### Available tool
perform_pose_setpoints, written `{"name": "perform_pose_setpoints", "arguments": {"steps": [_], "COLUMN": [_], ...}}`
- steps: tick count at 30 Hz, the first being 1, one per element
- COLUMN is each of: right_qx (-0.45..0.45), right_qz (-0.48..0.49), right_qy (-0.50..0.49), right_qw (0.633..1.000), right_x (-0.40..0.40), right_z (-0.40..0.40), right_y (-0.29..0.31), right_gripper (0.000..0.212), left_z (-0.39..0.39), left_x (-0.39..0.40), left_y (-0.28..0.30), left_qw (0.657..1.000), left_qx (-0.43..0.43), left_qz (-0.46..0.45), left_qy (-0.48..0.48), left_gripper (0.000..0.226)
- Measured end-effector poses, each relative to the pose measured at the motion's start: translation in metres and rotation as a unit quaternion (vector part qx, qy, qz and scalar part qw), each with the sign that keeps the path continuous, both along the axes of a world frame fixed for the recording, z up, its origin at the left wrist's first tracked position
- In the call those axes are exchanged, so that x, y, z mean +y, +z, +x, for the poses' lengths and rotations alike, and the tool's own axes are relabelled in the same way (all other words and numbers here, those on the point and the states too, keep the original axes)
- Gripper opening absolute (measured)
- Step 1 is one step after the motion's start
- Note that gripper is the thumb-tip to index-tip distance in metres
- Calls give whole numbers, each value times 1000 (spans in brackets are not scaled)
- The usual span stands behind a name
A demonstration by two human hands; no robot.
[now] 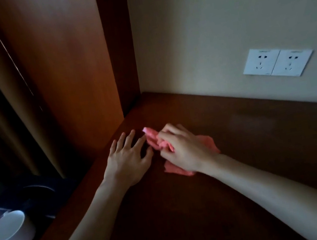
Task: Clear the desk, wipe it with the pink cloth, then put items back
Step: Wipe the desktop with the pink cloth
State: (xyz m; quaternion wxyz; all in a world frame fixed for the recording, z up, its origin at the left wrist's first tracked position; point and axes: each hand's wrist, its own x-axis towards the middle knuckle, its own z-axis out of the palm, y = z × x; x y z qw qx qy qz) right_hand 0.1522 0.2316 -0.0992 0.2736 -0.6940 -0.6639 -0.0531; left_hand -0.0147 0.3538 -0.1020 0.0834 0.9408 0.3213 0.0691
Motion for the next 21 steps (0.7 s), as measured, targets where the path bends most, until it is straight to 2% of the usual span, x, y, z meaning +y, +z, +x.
{"name": "perform_pose_setpoints", "arguments": {"steps": [3,11,14,17,19,21], "right_qx": [-2,-32,-34,-13,-12,-6], "right_qz": [-6,-18,-39,-34,-35,-22], "right_qy": [-9,-196,-192,-229,-241,-212], "right_qw": [1000,980,980,973,970,977], "right_x": [-8,114,158,186,188,174], "right_z": [14,130,159,166,160,147], "right_y": [-2,-9,-6,-3,0,1], "right_gripper": [18,22,25,25,26,26], "left_z": [-2,2,3,2,2,2], "left_x": [1,6,8,9,8,6], "left_y": [-1,-2,-3,-1,1,3], "left_qw": [1000,1000,999,999,1000,1000], "left_qx": [-3,-16,-34,-29,-25,-25], "left_qz": [-3,-11,-1,-2,-10,-14], "left_qy": [-4,6,13,14,10,9], "left_gripper": [64,63,63,61,62,62]}}
